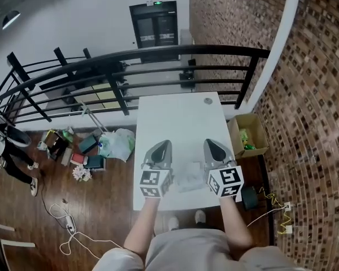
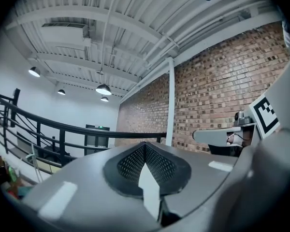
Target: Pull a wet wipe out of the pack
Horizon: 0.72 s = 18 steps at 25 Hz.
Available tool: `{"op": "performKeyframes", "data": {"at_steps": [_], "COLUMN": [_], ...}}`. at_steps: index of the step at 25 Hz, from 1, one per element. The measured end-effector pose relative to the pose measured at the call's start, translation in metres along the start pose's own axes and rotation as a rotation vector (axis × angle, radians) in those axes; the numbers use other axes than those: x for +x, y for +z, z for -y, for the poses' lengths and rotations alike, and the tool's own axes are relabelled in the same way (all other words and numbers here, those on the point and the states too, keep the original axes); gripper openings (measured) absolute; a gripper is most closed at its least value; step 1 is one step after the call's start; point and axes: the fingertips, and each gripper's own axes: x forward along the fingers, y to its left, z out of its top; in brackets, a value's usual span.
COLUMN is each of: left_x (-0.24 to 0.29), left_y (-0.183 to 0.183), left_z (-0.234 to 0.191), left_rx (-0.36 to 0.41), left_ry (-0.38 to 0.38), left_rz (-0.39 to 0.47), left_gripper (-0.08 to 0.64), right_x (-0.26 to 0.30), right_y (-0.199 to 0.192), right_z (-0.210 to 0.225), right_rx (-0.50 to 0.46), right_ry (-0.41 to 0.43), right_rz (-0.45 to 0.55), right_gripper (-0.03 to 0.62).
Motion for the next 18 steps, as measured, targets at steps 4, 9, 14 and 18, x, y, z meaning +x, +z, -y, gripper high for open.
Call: {"op": "performKeyframes", "data": {"at_steps": [4, 9, 14, 18], "left_x": [0.012, 0.021, 0.021, 0.021], "left_y": [0.006, 0.013, 0.004, -0.010], "left_z": [0.007, 0.017, 0.018, 0.021], "left_rx": [0.017, 0.054, 0.074, 0.085], "left_ry": [-0.006, -0.023, -0.037, -0.072], "left_rz": [0.012, 0.033, 0.015, -0.020], "left_gripper": [0.015, 0.015, 0.015, 0.015], "right_x": [0.009, 0.013, 0.009, -0.003], "right_y": [-0.003, -0.008, -0.018, -0.033], "right_z": [-0.001, 0.002, 0.007, 0.016], "right_rx": [-0.002, -0.008, -0.012, -0.030], "right_ry": [0.026, 0.049, 0.066, 0.103], "right_rz": [-0.015, -0.028, -0.051, -0.094], "right_gripper": [-0.009, -0.009, -0.009, -0.009]}}
